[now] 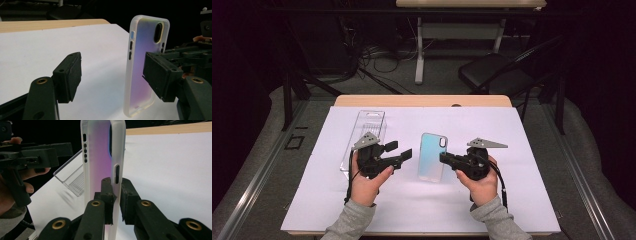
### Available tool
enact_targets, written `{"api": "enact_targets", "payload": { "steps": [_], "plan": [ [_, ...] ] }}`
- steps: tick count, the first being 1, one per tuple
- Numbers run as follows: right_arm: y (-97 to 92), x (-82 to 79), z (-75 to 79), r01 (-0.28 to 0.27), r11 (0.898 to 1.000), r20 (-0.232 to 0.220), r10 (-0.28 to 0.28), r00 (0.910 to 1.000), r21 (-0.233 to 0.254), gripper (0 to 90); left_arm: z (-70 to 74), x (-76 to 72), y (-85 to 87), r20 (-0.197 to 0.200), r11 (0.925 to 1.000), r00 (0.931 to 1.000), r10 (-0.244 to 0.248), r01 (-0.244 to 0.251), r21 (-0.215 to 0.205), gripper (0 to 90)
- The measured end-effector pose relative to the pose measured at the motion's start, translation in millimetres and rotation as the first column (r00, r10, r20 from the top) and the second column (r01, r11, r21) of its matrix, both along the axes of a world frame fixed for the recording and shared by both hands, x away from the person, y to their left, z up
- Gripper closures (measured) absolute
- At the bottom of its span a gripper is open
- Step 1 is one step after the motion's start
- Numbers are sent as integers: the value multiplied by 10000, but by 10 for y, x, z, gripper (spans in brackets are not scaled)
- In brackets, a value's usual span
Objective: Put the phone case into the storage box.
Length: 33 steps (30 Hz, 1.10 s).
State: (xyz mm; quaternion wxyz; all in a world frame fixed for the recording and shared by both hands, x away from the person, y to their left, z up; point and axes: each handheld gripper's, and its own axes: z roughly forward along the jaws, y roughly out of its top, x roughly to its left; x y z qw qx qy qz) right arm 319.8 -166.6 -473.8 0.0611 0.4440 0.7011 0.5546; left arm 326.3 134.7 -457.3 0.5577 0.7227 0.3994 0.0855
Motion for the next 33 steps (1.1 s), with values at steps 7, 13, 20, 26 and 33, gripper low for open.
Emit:
{"api": "enact_targets", "payload": {
  "steps": [7,13,20,26,33],
  "plan": [
    [18,-13,-9,62,9999,119,-60,9999,-146,822,16,-17,-16,50,10000,10000,-13,12,91,315],
    [53,-46,-13,161,9989,479,-139,9988,-444,822,33,-37,-32,172,9999,9998,-65,63,97,316],
    [104,-79,-24,189,9974,777,-135,9969,-699,822,49,-65,-64,244,9998,9996,-118,115,145,317],
    [157,-111,-41,154,9961,948,-71,9955,-870,822,49,-80,-95,270,9993,9993,-268,262,255,323],
    [224,-151,-62,106,9946,1114,10,9938,-1035,822,57,-95,-107,403,9994,9989,-253,243,244,334]
  ]
}}
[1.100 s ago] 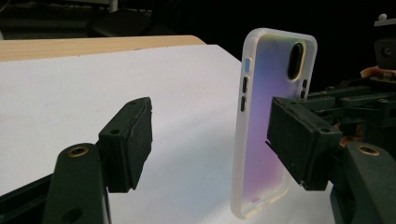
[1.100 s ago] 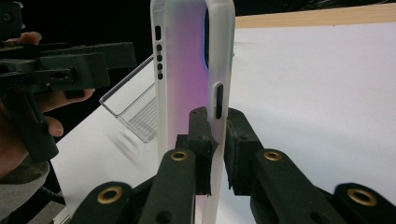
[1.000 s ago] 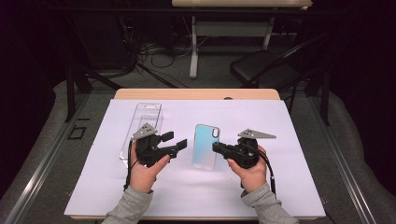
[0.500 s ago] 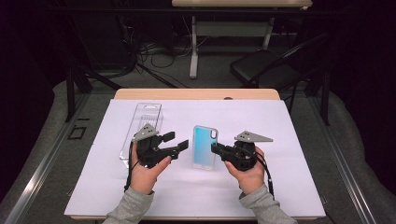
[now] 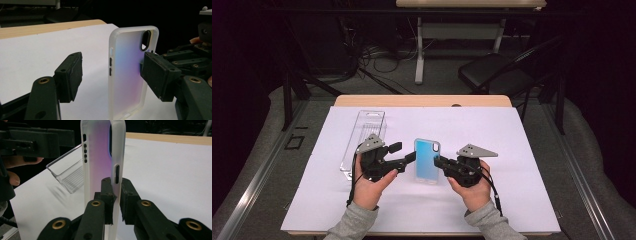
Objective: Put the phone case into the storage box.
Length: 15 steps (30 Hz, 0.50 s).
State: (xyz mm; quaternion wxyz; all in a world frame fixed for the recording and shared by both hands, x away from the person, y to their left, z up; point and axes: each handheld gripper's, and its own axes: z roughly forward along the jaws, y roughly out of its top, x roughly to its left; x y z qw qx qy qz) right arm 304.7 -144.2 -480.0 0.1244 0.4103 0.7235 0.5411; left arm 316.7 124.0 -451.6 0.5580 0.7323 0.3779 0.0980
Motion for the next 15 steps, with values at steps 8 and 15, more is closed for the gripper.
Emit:
{"api": "enact_targets", "payload": {
  "steps": [8,15],
  "plan": [
    [41,-23,-15,-119,9999,85,120,9999,-109,821,-1,-5,-14,30,9999,10000,-78,78,120,340],
    [64,-38,-24,-113,9999,192,115,9998,-93,822,-10,-2,-27,130,9997,9999,-111,108,212,340]
  ]
}}
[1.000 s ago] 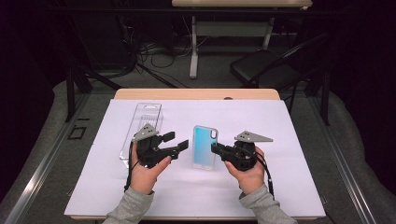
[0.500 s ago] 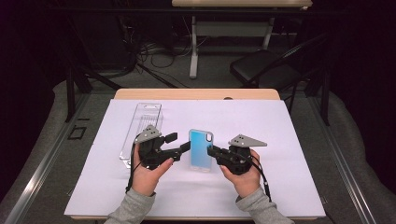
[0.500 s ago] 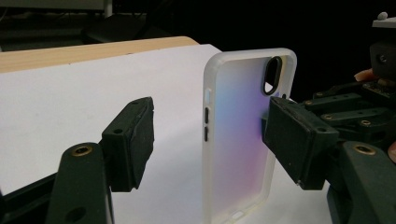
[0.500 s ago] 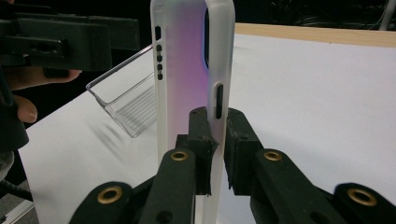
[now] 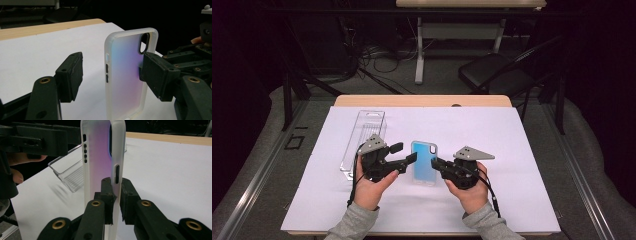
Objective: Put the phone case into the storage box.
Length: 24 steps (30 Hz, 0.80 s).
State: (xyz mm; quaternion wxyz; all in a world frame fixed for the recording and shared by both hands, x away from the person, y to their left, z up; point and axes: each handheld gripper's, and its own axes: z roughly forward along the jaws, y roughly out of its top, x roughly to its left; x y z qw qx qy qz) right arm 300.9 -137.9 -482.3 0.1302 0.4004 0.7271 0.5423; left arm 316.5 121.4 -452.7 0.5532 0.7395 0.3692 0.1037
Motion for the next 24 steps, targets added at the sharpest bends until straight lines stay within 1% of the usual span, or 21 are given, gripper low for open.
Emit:
{"api": "enact_targets", "payload": {
  "steps": [5,14,20,24],
  "plan": [
    [2,-10,5,31,10000,108,-30,9999,-13,821,-2,2,1,21,10000,10000,21,-21,40,345],
    [10,-24,7,37,10000,159,-36,9999,-74,821,-7,1,-1,40,9999,10000,52,-53,142,364],
    [18,-33,10,25,10000,193,-24,9998,-63,821,-7,-8,8,45,9999,9999,134,-134,56,404],
    [24,-39,12,8,10000,210,-7,9998,-73,821,-10,-10,8,-10,10000,10000,64,-64,-14,436]
  ]
}}
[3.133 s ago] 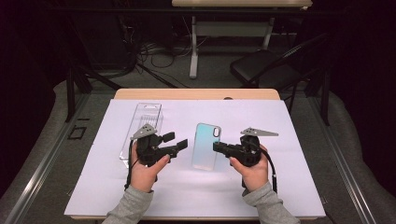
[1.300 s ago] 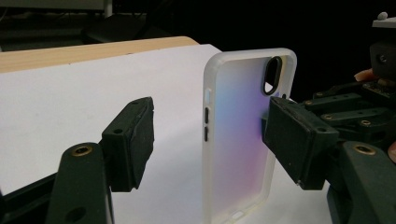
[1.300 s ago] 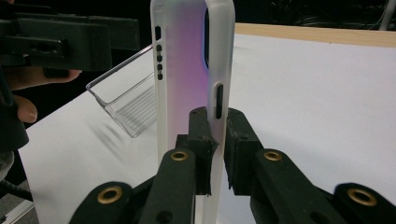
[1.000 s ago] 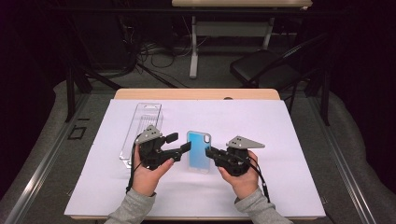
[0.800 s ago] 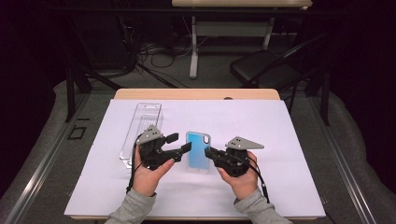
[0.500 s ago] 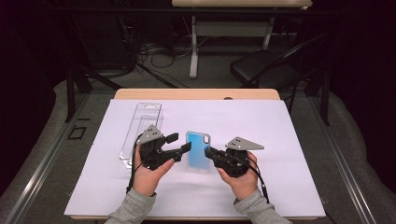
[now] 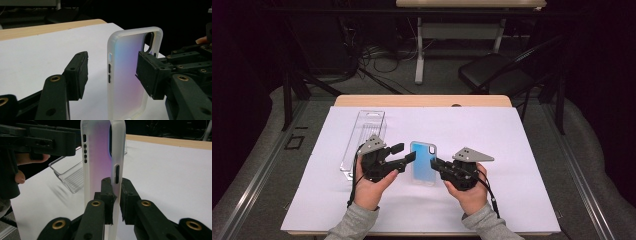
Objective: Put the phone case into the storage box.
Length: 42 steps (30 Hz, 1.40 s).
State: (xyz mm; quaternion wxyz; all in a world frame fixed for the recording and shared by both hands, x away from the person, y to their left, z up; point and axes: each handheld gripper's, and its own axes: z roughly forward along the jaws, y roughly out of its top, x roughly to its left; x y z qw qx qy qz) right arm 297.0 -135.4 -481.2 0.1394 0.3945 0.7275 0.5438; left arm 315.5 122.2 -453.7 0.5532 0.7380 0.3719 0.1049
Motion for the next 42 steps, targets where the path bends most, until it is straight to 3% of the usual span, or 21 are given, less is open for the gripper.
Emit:
{"api": "enact_targets", "payload": {
  "steps": [14,32,42],
  "plan": [
    [24,-21,0,-125,9999,35,125,9999,-41,821,-11,-7,6,-144,9995,9997,-218,215,-210,557],
    [36,-30,2,-488,9988,-2,488,9988,69,821,-9,31,55,-237,9922,9948,-991,969,-778,611],
    [35,-27,3,-648,9978,3,648,9979,127,821,-7,40,91,-250,9923,9946,-1005,984,-755,663]
  ]
}}
